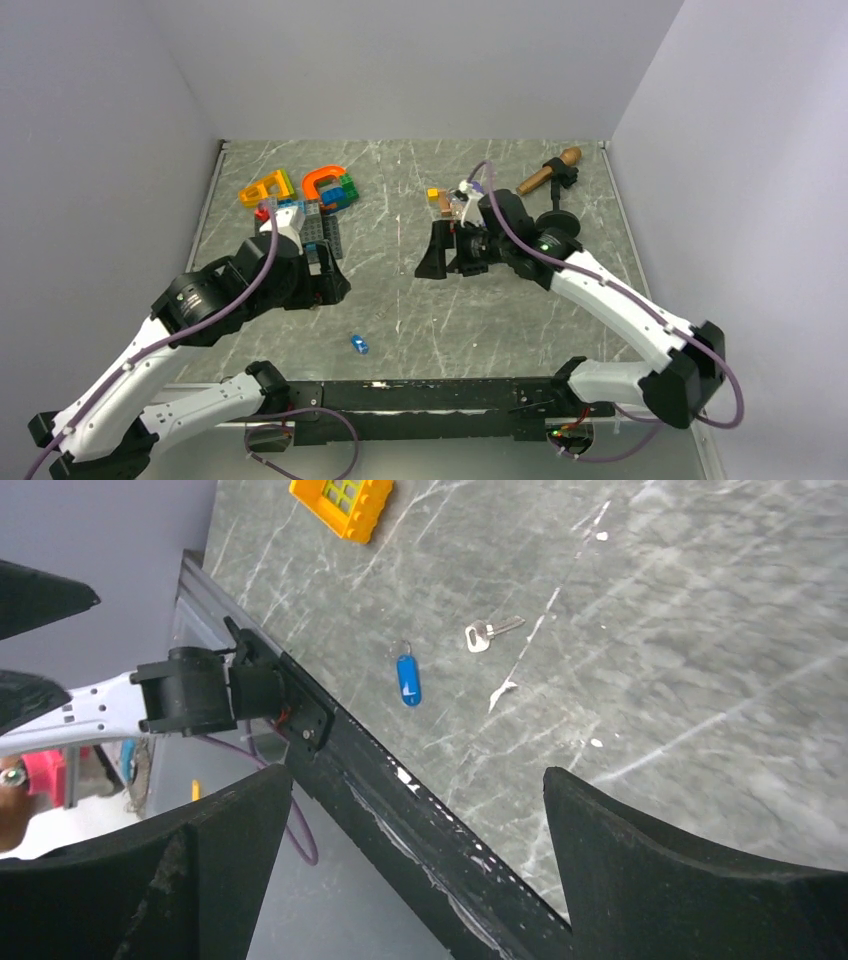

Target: Remove the keys from the keyring

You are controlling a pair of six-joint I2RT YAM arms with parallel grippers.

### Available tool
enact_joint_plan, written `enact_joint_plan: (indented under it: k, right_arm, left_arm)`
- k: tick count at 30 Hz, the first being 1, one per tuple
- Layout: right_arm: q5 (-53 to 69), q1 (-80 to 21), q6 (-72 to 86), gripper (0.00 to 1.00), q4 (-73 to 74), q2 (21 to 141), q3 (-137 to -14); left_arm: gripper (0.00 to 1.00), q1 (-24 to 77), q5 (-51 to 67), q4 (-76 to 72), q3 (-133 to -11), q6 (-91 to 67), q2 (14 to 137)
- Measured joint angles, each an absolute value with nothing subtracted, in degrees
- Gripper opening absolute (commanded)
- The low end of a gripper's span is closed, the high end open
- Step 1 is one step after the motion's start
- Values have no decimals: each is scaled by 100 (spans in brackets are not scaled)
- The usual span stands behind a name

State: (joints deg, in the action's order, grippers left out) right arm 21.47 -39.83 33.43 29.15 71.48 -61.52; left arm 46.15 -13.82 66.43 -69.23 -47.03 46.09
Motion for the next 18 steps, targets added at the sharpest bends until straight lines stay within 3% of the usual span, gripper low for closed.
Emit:
enact_joint_plan:
  k: [18]
  right_arm:
    - [43, -3983, 4230, 100, 4158, 5050, -6117]
  left_arm:
    - [96, 4512, -1900, 5808, -6947, -3789, 5258]
